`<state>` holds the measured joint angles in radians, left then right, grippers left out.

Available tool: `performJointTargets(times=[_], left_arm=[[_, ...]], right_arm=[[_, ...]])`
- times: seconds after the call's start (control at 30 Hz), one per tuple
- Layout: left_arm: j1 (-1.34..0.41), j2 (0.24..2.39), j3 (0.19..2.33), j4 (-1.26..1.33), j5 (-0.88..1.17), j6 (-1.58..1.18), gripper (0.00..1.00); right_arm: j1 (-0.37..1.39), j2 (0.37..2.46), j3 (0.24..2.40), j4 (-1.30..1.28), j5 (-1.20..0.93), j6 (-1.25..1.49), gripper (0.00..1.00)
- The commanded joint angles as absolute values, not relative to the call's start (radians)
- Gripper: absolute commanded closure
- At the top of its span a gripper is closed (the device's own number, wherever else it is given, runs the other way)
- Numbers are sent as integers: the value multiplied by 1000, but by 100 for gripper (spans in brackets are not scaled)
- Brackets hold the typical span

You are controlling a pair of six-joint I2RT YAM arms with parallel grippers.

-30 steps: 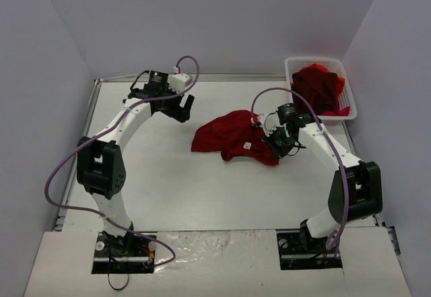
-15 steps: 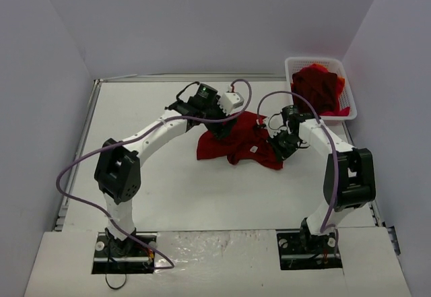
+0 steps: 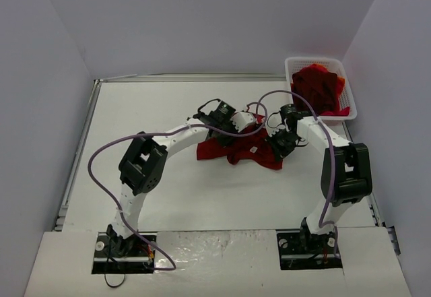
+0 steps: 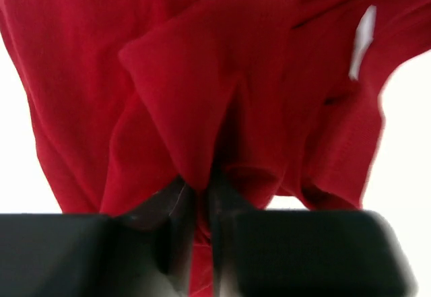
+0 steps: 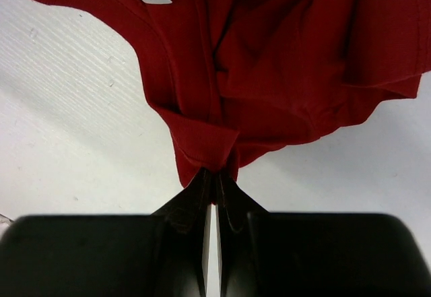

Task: Fold and stack the t-shirts
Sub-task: Flatten out the tshirt

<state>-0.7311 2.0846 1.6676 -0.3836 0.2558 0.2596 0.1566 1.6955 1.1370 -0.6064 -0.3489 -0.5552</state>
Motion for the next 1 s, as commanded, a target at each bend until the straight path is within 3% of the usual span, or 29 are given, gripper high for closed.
performJointTargets(times=[0.0, 0.2, 0.43, 0.63, 0.97], left_arm=[[-730, 2016, 1681, -334, 196, 262, 97], [-709, 1873, 1629, -307, 103, 264, 98], [-554, 1714, 1629, -408, 140, 225, 98], [-424, 1577, 1493, -459, 135, 242, 98], [-287, 1345, 1341, -719, 193, 320, 97]], right_arm=[[149, 1692, 1161, -649, -362, -569, 100], [141, 1677, 1161, -650, -359, -571, 100], [135, 1661, 1177, -653, -333, -561, 100], [133, 1670, 1229, -652, -264, -548, 100], [132, 1701, 1322, -650, -196, -535, 100]])
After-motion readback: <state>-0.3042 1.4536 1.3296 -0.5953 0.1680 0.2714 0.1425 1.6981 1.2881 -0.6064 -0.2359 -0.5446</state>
